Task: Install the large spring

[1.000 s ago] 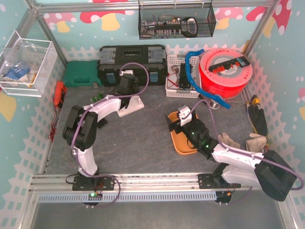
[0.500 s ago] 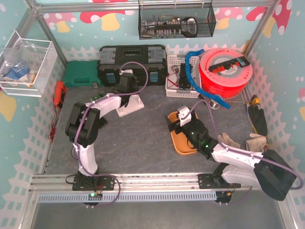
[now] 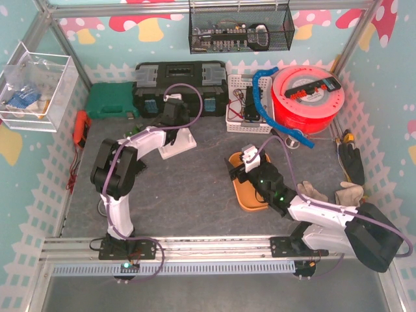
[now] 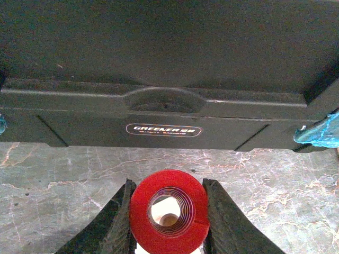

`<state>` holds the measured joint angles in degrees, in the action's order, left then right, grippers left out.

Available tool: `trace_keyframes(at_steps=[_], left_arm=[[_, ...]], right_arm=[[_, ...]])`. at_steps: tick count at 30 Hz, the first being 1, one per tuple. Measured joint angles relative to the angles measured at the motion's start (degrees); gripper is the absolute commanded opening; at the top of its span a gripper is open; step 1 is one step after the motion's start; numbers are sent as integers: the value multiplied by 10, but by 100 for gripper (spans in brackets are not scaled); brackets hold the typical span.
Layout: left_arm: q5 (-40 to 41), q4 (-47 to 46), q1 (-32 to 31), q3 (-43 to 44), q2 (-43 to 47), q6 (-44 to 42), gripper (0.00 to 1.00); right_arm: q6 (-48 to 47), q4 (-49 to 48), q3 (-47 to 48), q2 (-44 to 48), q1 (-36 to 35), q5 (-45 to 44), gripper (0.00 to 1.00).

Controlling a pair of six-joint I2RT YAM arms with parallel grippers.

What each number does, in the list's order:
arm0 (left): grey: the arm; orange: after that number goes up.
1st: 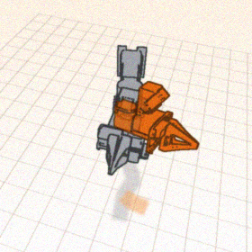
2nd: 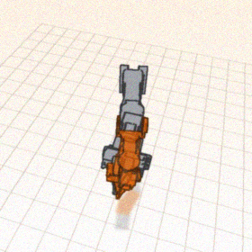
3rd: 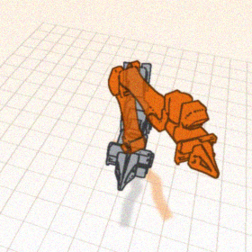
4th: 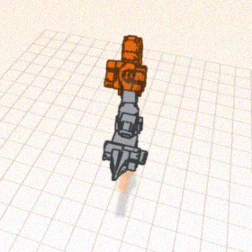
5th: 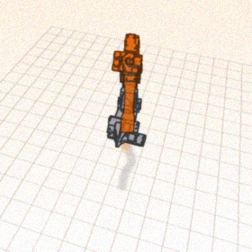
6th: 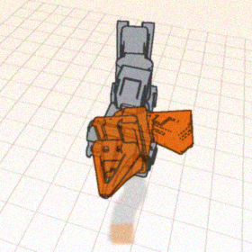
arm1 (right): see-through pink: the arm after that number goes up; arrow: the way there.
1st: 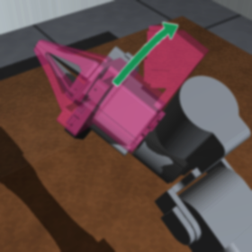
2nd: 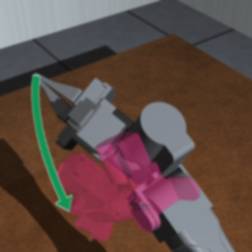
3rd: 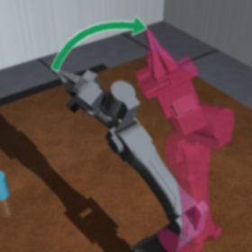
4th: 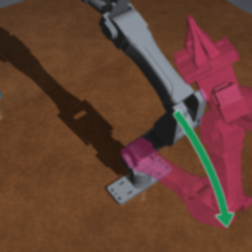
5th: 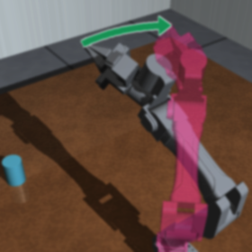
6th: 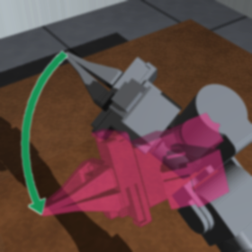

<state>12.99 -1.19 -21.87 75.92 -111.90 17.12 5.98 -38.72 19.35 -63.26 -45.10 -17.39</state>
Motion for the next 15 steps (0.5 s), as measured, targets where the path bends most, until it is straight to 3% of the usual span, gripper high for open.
trace_keyframes(at_steps=[15], left_arm=[[-15,9,-1,-6,5,0,13]], right_arm=[[-2,4,0,-11,0,1,99]])
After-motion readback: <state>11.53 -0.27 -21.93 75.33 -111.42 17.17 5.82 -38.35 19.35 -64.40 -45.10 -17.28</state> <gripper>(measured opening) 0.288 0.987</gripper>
